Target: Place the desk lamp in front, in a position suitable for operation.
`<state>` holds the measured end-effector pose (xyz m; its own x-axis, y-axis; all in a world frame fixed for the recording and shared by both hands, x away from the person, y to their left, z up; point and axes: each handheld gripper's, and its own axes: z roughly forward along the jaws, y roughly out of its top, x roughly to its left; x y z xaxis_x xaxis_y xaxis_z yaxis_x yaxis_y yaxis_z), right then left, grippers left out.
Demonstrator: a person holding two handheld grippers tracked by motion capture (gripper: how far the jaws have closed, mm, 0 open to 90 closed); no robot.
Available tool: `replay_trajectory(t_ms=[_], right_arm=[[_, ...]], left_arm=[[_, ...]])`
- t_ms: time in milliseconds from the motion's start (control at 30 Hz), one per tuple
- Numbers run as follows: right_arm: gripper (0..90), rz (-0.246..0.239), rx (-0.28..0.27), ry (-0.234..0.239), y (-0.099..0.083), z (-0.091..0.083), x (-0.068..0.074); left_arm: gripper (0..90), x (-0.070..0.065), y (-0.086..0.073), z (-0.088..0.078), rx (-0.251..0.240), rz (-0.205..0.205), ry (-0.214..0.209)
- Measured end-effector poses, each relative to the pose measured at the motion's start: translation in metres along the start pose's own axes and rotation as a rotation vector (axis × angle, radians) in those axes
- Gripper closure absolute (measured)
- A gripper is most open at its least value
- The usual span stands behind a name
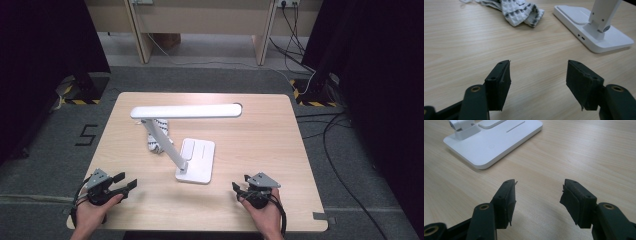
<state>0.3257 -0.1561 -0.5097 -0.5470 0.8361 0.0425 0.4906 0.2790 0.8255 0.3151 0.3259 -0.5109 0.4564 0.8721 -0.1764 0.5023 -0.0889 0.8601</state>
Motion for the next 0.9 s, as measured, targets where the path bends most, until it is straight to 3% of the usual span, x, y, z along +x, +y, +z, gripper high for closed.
replay_trajectory(t_ms=[200, 333, 433, 667, 733, 767, 800, 833, 900], right_arm=[[46.2, 0.002, 0.005, 0.007, 0.0, -0.002, 0.001], [46.2, 0.004, 0.002, 0.005, 0.001, -0.003, 0.002], [46.1, 0.003, 0.003, 0.006, 0.001, -0.002, 0.004], [46.5, -0.002, 0.006, 0.009, 0.001, -0.001, 0.005], [47.3, -0.001, 0.008, 0.013, 0.001, -0.001, 0.006], [49.5, -0.008, 0.008, 0.019, 0.002, -0.001, 0.006], [51.6, -0.008, 0.012, 0.026, 0.003, 0.0, 0.008], [51.6, -0.008, 0.012, 0.026, 0.003, 0.0, 0.008], [59.6, -0.022, 0.03, 0.06, 0.006, 0.003, 0.013]], left_arm=[[46.5, -0.001, 0.006, 0.01, 0.013, 0.013, 0.017], [40.3, -0.002, 0.015, 0.02, 0.002, -0.007, 0.019], [36.3, -0.004, 0.029, 0.034, -0.01, 0.011, 0.044], [35.1, -0.007, 0.045, 0.051, -0.017, 0.025, 0.035], [36.7, -0.013, 0.046, 0.054, -0.015, 0.033, 0.007], [40.9, -0.023, 0.044, 0.058, 0.017, 0.092, -0.042], [43.3, -0.023, 0.044, 0.058, 0.017, 0.092, -0.042], [43.3, -0.027, 0.042, 0.061, 0.023, 0.108, -0.058], [51.5, -0.037, 0.039, 0.065, 0.049, 0.154, -0.094]])
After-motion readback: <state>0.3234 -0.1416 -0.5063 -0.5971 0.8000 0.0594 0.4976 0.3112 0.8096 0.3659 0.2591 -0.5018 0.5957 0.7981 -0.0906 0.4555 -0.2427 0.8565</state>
